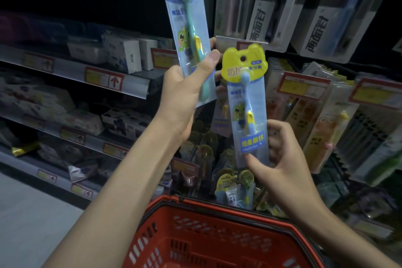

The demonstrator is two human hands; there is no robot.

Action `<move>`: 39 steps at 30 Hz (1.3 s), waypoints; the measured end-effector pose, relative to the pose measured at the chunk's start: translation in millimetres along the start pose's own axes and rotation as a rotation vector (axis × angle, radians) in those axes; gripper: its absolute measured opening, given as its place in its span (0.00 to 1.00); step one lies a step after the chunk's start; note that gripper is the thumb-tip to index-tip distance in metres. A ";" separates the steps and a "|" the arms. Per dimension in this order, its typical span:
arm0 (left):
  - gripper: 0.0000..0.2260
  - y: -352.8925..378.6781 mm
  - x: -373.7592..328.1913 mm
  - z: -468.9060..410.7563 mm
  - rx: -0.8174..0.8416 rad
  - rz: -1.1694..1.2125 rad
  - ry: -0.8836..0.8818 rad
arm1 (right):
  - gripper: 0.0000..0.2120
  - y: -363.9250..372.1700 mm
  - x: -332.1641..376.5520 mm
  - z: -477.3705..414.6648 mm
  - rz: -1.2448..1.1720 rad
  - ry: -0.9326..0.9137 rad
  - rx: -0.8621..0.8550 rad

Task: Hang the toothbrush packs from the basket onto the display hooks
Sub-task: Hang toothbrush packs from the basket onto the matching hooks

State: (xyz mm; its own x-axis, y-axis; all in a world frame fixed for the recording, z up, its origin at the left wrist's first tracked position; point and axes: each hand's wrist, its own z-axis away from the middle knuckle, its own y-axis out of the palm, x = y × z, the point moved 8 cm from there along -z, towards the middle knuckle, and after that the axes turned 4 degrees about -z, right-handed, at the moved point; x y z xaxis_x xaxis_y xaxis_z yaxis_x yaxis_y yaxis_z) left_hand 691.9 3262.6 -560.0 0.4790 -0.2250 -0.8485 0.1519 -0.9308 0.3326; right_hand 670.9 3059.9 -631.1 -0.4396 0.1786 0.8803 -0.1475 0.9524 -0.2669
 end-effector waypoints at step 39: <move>0.06 2.9 -11.3 18.9 0.043 -0.164 0.067 | 0.24 12.7 -39.2 -16.4 0.037 0.064 -0.128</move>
State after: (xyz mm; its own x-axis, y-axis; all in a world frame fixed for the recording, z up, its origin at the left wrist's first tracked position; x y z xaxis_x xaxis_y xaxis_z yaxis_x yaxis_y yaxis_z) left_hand 670.5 3257.0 -557.2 0.5080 -0.0511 -0.8599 0.1958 -0.9652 0.1731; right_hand 700.8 3069.0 -662.6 -0.3849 0.2256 0.8950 -0.0167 0.9678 -0.2511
